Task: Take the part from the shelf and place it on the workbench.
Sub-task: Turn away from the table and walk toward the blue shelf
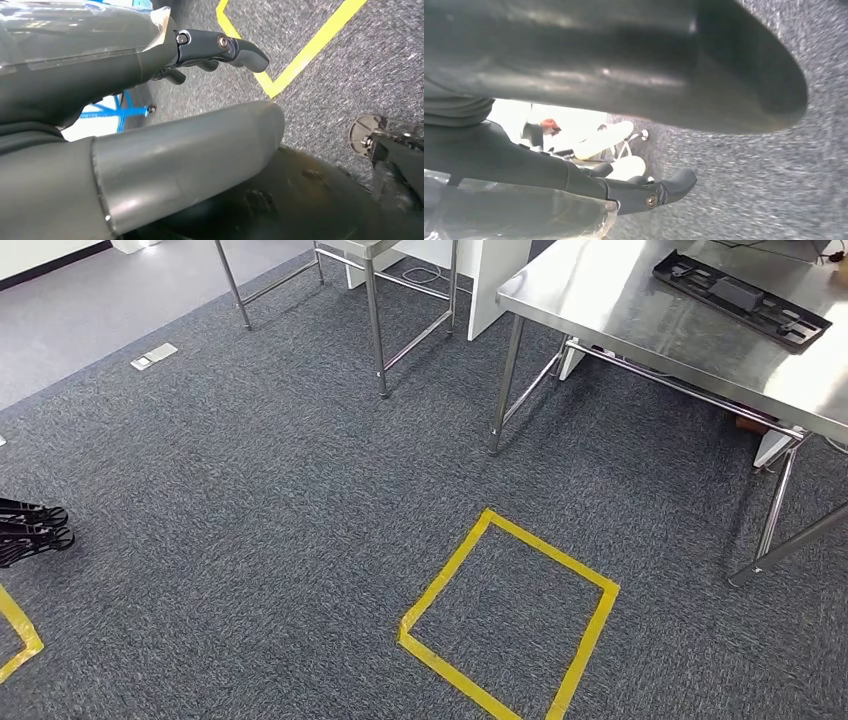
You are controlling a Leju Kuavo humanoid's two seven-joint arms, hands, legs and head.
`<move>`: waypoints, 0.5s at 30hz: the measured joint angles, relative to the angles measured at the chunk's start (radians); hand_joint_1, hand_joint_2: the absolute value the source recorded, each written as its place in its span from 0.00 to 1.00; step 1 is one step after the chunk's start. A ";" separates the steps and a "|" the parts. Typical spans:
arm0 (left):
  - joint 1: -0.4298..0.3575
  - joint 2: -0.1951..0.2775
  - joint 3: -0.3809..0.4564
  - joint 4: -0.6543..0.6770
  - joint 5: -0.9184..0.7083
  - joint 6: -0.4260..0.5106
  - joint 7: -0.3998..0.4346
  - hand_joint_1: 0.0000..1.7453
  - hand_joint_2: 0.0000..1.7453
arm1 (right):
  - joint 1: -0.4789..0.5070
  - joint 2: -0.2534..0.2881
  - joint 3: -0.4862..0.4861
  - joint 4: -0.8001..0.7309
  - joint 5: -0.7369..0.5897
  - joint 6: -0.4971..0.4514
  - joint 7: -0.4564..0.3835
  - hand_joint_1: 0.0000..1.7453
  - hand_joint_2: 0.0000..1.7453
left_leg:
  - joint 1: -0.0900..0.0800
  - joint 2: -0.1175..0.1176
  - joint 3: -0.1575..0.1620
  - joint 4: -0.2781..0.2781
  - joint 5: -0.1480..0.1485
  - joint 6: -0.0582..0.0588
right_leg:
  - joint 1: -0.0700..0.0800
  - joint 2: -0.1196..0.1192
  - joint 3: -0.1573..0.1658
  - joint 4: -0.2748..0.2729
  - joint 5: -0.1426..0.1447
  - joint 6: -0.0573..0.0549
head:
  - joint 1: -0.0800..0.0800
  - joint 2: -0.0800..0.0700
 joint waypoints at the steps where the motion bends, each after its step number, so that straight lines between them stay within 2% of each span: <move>1: 0.000 -0.002 0.002 0.000 0.002 0.006 -0.003 0.00 0.00 | 0.000 -0.001 0.000 0.000 0.000 0.001 -0.003 0.00 0.00 | -0.003 0.006 0.011 -0.022 0.002 0.006 | 0.003 -0.008 0.002 0.001 -0.003 0.005 | 0.002 0.000; 3: 0.001 -0.005 0.010 0.000 0.010 0.014 -0.015 0.00 0.50 | -0.004 -0.001 0.000 0.000 0.000 0.004 -0.001 0.00 0.00 | -0.008 -0.013 0.007 -0.026 0.003 0.020 | 0.004 -0.024 0.006 0.000 -0.006 0.014 | 0.008 0.000; 4: 0.002 -0.006 0.013 0.000 0.014 0.020 -0.027 0.00 0.75 | -0.006 -0.002 0.000 0.000 0.001 0.006 0.002 0.00 0.00 | -0.008 -0.023 0.006 -0.029 0.006 0.027 | 0.002 -0.022 0.006 0.005 -0.011 0.018 | 0.008 0.000; 5: 0.002 -0.007 0.016 0.000 0.016 0.029 -0.043 0.00 1.00 | -0.006 -0.002 0.000 0.000 0.000 0.008 0.005 0.00 0.00 | -0.006 -0.032 0.006 -0.032 0.010 0.035 | -0.001 -0.007 0.001 0.022 -0.023 0.019 | 0.010 0.000; 6: 0.002 -0.008 0.017 0.000 0.017 0.042 -0.064 0.00 1.00 | -0.005 -0.003 0.000 0.000 0.000 0.009 0.008 0.00 0.00 | -0.003 -0.042 0.006 -0.036 0.014 0.042 | -0.003 0.017 -0.017 0.062 -0.046 0.018 | 0.013 0.000; 8: 0.002 -0.009 0.021 0.000 0.018 0.072 -0.111 0.00 1.00 | -0.006 -0.002 0.000 0.000 -0.002 0.007 0.012 0.00 0.00 | -0.001 -0.062 0.001 -0.037 0.018 0.049 | -0.006 0.065 -0.082 0.193 -0.105 0.012 | 0.020 0.000; 9: 0.002 -0.009 0.025 0.000 0.020 0.085 -0.132 0.00 1.00 | -0.009 -0.001 -0.001 0.000 -0.001 0.006 0.014 0.00 0.00 | -0.002 -0.074 0.000 -0.037 0.019 0.050 | -0.006 0.075 -0.115 0.259 -0.127 0.012 | 0.021 0.000; 10: 0.002 -0.008 0.031 0.000 0.026 0.096 -0.148 0.00 1.00 | -0.013 0.000 -0.001 0.000 0.001 0.006 0.019 0.00 0.00 | -0.002 -0.086 -0.001 -0.037 0.019 0.050 | -0.007 0.078 -0.133 0.294 -0.133 0.016 | 0.021 0.000; 11: 0.003 -0.007 0.038 0.000 0.034 0.101 -0.156 0.00 1.00 | -0.015 0.000 -0.002 0.000 0.003 0.008 0.026 0.00 0.00 | -0.003 -0.100 0.000 -0.036 0.020 0.050 | -0.007 0.079 -0.132 0.291 -0.123 0.023 | 0.022 0.000; 12: 0.003 -0.007 0.045 0.000 0.045 0.103 -0.158 0.00 1.00 | -0.017 0.001 -0.002 0.000 0.005 0.013 0.035 0.00 0.00 | -0.003 -0.116 0.002 -0.036 0.020 0.049 | -0.009 0.084 -0.112 0.246 -0.096 0.032 | 0.022 0.000; 13: 0.004 -0.007 0.052 0.000 0.054 0.101 -0.155 0.00 1.00 | -0.017 0.000 -0.002 0.000 0.006 0.020 0.044 0.00 0.00 | -0.003 -0.131 0.003 -0.035 0.021 0.048 | -0.011 0.099 -0.080 0.173 -0.061 0.039 | 0.022 0.000; 14: 0.004 -0.008 0.058 0.000 0.060 0.099 -0.151 0.00 1.00 | -0.016 0.000 -0.002 0.000 0.007 0.027 0.051 0.00 0.00 | -0.004 -0.145 0.003 -0.033 0.021 0.045 | -0.012 0.119 -0.051 0.101 -0.031 0.042 | 0.023 0.000; 15: 0.004 -0.009 0.063 0.000 0.063 0.099 -0.148 0.00 0.75 | -0.016 -0.001 -0.002 0.001 0.006 0.033 0.055 0.00 0.00 | -0.006 -0.157 0.001 -0.031 0.023 0.041 | -0.012 0.135 -0.030 0.047 -0.010 0.040 | 0.024 0.000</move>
